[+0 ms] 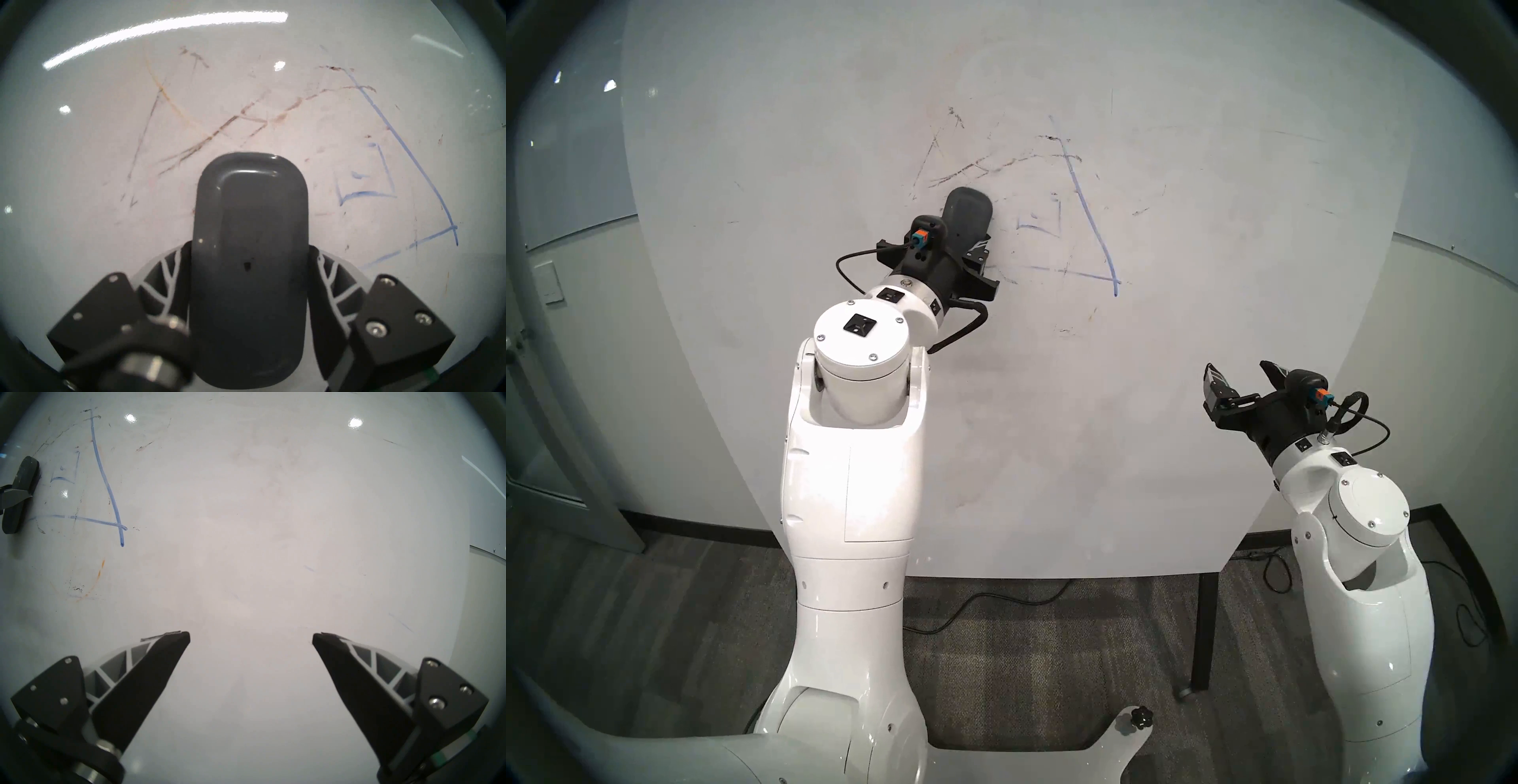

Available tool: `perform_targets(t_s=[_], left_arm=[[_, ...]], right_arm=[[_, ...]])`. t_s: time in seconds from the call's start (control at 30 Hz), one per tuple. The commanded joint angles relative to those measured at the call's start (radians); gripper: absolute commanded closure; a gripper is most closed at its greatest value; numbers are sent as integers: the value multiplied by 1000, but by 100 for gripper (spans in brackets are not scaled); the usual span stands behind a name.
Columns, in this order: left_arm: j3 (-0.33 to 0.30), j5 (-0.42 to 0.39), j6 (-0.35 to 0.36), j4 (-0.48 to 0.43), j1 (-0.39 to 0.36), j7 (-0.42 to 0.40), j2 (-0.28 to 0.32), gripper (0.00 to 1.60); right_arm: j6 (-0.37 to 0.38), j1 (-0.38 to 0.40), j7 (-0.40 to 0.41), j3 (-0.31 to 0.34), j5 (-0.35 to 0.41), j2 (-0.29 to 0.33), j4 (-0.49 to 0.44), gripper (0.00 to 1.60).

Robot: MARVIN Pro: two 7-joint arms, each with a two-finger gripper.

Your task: Erase all marks on the whiteboard with the eraser

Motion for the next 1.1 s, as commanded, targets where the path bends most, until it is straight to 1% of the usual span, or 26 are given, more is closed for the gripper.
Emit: perform_targets(t_s=[0.0, 0.13, 0.27, 0.3, 0.6, 1.07], left_arm=[[12, -3, -14, -20, 26, -11, 4, 160], [20, 1, -24, 8, 14, -6, 1, 160], [26, 6, -32, 38, -9, 2, 0, 160], [27, 8, -36, 54, -25, 6, 0, 160], [34, 12, -52, 108, -74, 19, -3, 160], [78, 22, -63, 106, -107, 10, -17, 160]], right_arm=[[-3, 7, 2, -1, 0, 1, -23, 0], [-3, 7, 2, -1, 0, 1, -23, 0], [-4, 7, 2, -1, 0, 1, -22, 0], [-4, 7, 2, -1, 0, 1, -22, 0], [-4, 8, 2, -1, 0, 1, -22, 0], [-4, 8, 2, -1, 0, 1, -21, 0]])
